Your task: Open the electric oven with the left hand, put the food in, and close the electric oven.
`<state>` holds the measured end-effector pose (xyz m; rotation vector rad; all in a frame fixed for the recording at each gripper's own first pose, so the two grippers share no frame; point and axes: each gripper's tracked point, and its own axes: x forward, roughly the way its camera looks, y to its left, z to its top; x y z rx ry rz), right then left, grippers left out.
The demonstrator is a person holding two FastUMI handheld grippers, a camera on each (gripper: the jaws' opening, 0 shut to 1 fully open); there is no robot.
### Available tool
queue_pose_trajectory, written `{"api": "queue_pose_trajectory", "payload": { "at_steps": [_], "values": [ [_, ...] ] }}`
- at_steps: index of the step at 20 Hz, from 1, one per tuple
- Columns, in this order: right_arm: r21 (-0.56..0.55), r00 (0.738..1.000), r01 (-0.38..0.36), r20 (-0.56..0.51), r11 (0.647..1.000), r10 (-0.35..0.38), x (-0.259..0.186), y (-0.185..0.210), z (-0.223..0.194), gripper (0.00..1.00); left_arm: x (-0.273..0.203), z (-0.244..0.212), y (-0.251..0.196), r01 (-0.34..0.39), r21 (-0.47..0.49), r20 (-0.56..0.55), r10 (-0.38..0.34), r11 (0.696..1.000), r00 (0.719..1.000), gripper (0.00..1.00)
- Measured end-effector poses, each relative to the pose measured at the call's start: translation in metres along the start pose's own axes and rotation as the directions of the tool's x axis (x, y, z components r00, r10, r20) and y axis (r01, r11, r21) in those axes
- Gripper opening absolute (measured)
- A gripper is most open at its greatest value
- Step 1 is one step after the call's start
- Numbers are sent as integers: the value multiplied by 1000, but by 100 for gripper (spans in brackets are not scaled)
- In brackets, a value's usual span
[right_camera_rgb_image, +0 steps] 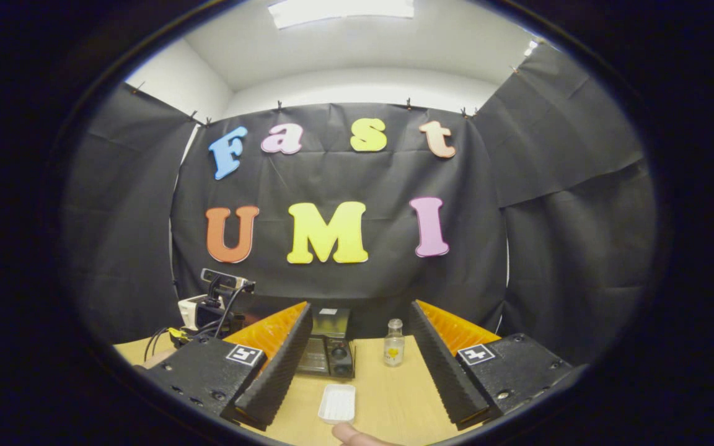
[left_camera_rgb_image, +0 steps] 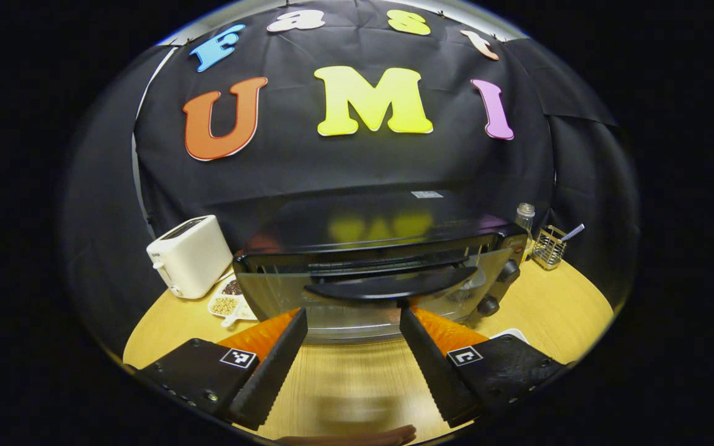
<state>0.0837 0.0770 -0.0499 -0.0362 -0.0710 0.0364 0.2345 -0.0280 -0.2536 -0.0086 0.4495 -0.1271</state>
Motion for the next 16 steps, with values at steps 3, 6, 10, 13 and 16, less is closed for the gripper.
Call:
{"api": "queue_pose_trajectory", "payload": {
  "at_steps": [3, 6, 10, 13, 16],
  "values": [
    [-40, 1000, 17, 7, 999, -16, -8, 12, 6, 96, -38, 25, -3, 41, -5, 61, -41, 999, 997, 96],
    [-65, 999, 41, 29, 997, -39, -17, 22, 14, 99, -84, 44, 0, 52, 9, 116, -53, 999, 992, 96],
    [-49, 999, 32, 17, 998, -31, -28, 33, 16, 99, -146, 55, -1, 71, -1, 160, -70, 997, 985, 96],
    [-38, 999, 45, 8, 998, -45, -30, 29, 16, 99, -196, 68, 4, 71, -6, 232, -68, 997, 970, 96],
    [-26, 998, 51, -42, 998, -52, -29, 32, 5, 99, -249, 77, 15, 54, -11, 295, -48, 998, 954, 96]
  ]
}}
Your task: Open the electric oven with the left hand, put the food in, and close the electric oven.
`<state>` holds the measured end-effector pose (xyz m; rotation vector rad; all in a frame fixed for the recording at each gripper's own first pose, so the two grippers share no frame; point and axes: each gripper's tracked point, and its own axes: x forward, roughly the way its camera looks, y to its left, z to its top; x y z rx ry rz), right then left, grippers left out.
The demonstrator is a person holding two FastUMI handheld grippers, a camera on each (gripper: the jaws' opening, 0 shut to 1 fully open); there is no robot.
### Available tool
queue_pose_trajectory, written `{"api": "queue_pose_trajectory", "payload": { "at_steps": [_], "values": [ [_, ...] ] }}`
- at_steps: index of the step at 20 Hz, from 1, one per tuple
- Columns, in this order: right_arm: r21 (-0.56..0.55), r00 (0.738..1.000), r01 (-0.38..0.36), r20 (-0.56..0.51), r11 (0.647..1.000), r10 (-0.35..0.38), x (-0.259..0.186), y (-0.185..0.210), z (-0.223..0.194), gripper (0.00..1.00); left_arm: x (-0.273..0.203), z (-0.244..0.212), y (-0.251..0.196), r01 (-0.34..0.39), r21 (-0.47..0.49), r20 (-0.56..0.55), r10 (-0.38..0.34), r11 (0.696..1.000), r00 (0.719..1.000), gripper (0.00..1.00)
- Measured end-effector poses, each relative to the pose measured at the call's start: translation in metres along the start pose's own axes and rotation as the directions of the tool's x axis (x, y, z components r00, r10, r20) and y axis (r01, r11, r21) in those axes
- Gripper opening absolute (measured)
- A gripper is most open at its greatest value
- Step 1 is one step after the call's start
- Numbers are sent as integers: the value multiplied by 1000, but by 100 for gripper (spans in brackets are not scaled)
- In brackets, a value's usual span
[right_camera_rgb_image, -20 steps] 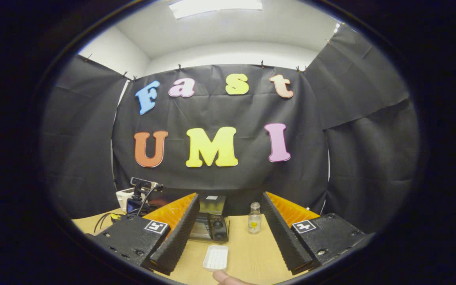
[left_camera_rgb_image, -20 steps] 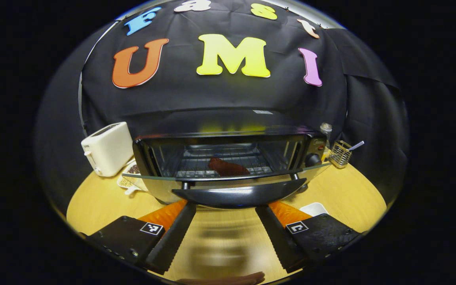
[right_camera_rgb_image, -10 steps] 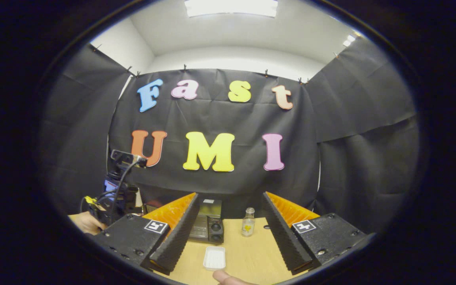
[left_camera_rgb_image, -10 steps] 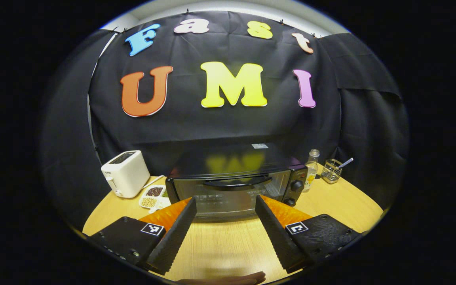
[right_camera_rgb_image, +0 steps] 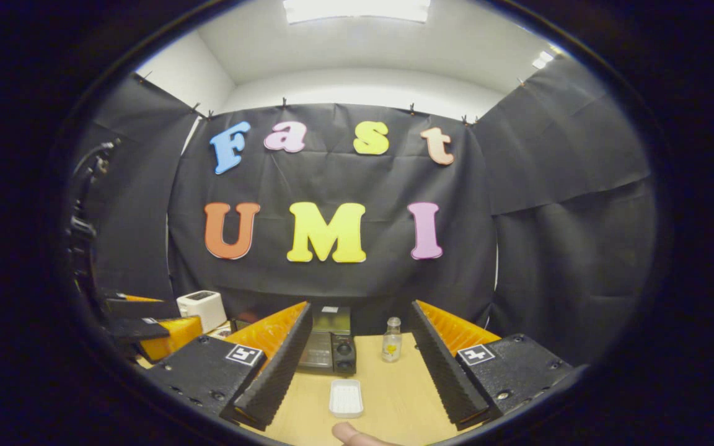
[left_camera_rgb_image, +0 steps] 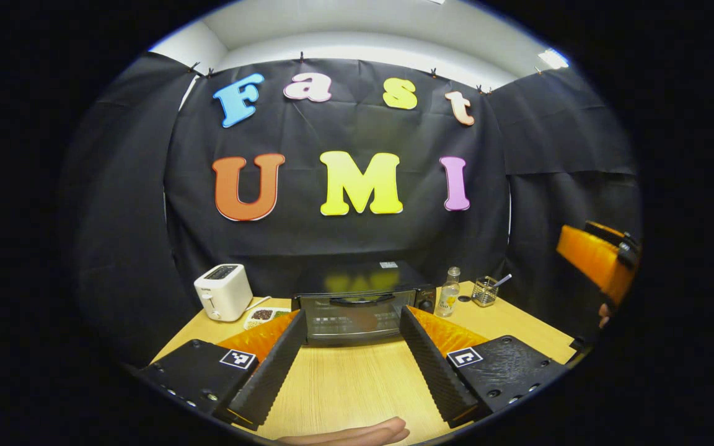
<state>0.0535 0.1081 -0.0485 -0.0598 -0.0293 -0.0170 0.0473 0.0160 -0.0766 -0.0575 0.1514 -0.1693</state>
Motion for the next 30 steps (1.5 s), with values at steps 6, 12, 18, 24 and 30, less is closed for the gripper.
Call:
{"api": "queue_pose_trajectory", "payload": {
  "at_steps": [6, 12, 18, 24, 30],
  "values": [
    [16, 999, -30, -16, 999, 31, -5, 17, 1, 96, -65, 31, 14, -33, 25, 83, 30, 999, 996, 96],
    [3, 999, -29, 16, 1000, 29, -20, 12, 13, 99, -86, 38, 3, -22, 37, 112, 18, 999, 994, 96],
    [-3, 1000, -10, 21, 1000, 11, -29, -3, 14, 99, -91, 42, -10, -17, 74, 130, 7, 997, 992, 96],
    [3, 1000, -1, 30, 1000, 1, -36, -14, 16, 99, -94, 43, -16, -32, 67, 138, 22, 997, 990, 96],
    [-3, 999, 10, 40, 1000, -9, -41, -25, 18, 99, -90, 39, -19, -28, 42, 131, 22, 999, 991, 96]
  ]
}}
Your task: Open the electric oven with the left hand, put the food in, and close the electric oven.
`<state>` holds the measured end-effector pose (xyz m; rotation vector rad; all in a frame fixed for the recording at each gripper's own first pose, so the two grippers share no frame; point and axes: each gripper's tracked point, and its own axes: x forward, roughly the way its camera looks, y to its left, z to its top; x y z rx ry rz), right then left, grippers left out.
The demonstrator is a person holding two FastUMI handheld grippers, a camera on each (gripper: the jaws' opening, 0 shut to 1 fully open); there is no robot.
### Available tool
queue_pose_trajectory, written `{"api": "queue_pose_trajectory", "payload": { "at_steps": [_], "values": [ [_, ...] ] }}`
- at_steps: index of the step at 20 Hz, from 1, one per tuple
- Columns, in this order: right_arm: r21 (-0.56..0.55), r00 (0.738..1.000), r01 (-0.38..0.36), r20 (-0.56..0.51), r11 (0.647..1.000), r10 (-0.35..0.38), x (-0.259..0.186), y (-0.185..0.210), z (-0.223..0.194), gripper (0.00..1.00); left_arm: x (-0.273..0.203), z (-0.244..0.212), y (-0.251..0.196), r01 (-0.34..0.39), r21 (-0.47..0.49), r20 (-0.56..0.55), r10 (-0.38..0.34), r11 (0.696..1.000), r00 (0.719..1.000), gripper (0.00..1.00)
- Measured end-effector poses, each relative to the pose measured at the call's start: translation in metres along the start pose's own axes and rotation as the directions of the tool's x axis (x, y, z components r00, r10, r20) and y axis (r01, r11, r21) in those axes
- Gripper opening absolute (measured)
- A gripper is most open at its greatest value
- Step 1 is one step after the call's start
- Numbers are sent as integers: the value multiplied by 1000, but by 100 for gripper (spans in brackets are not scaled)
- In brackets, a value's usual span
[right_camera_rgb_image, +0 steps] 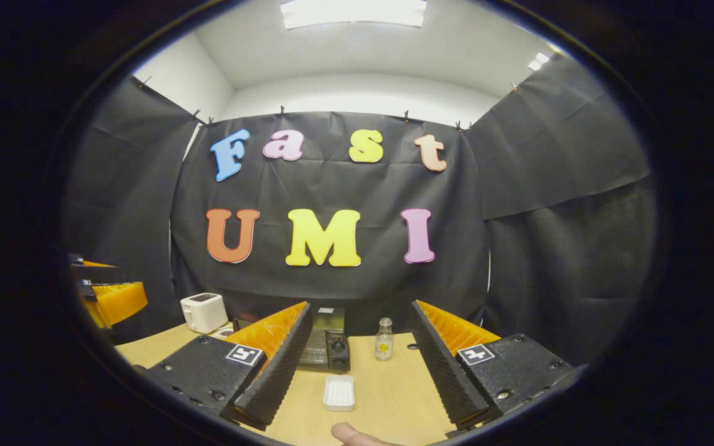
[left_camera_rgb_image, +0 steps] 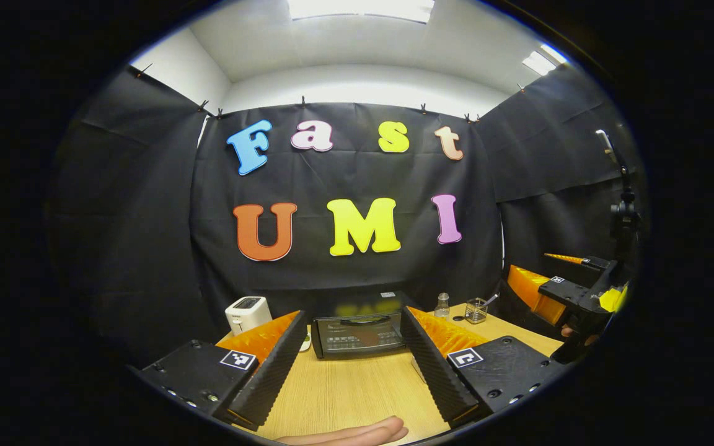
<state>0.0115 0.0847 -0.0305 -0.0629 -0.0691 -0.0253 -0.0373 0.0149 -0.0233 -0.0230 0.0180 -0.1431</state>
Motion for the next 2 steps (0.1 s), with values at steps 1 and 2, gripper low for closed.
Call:
{"api": "queue_pose_trajectory", "payload": {
  "at_steps": [1, 2],
  "values": [
    [4, 1000, 2, -1, 1000, -2, -1, -2, 0, 99, -1, -1, 0, -2, -6, -4, 2, 1000, 1000, 96],
    [7, 1000, 2, -3, 1000, -2, -1, -3, -1, 99, 1, -2, 1, -4, -9, -5, 4, 1000, 1000, 96]
  ]
}}
